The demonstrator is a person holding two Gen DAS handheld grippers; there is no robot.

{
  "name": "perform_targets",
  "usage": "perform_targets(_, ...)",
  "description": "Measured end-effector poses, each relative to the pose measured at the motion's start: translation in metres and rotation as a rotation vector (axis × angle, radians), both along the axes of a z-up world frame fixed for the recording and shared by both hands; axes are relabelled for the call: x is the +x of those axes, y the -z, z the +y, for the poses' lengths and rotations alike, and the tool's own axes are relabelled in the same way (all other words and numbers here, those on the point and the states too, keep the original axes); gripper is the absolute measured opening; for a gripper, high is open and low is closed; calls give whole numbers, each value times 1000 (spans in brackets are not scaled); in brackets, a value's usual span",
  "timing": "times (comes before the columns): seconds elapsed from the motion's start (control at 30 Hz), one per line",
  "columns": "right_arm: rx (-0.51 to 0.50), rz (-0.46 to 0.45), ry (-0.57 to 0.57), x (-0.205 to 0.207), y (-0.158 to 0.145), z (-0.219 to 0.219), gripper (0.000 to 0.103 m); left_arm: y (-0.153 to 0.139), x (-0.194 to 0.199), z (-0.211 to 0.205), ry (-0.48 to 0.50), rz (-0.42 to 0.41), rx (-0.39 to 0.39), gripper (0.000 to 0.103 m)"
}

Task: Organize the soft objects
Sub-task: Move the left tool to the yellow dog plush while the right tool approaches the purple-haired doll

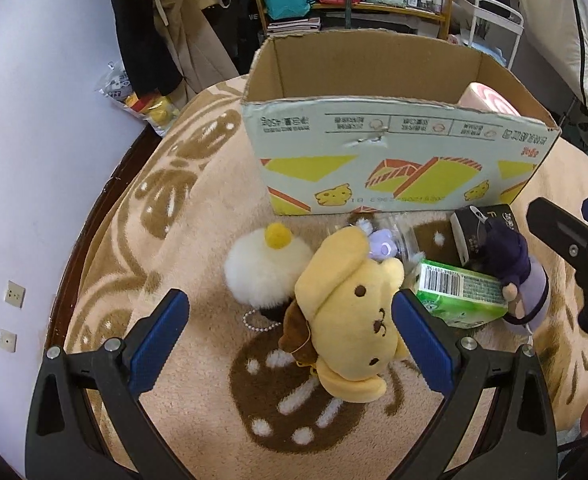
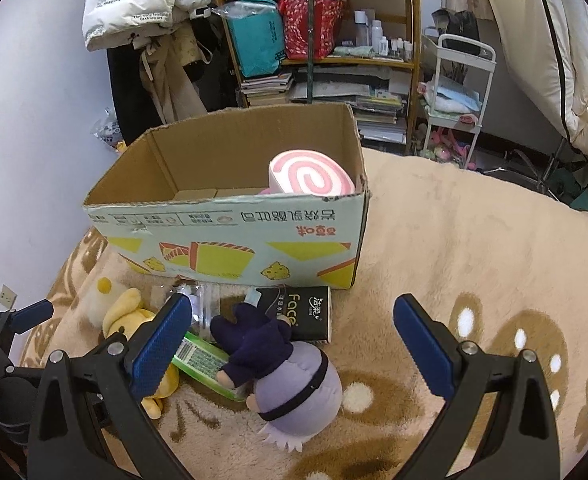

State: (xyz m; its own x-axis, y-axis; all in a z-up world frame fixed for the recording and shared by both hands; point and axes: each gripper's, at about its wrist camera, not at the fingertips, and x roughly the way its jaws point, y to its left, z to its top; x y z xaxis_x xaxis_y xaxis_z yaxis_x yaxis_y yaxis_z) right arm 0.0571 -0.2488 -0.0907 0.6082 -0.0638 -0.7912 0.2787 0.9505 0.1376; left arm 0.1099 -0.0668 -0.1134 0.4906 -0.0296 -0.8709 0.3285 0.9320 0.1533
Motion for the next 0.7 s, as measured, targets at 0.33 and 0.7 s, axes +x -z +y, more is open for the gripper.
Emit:
perform_targets(0.33, -7, 58, -14, 6, 13, 2, 103, 14, -2, -13, 45, 51, 15, 100)
perform_targets(0.7, -3, 128, -28, 9, 28, 2, 103, 43, 6, -16, 38, 141, 11, 100)
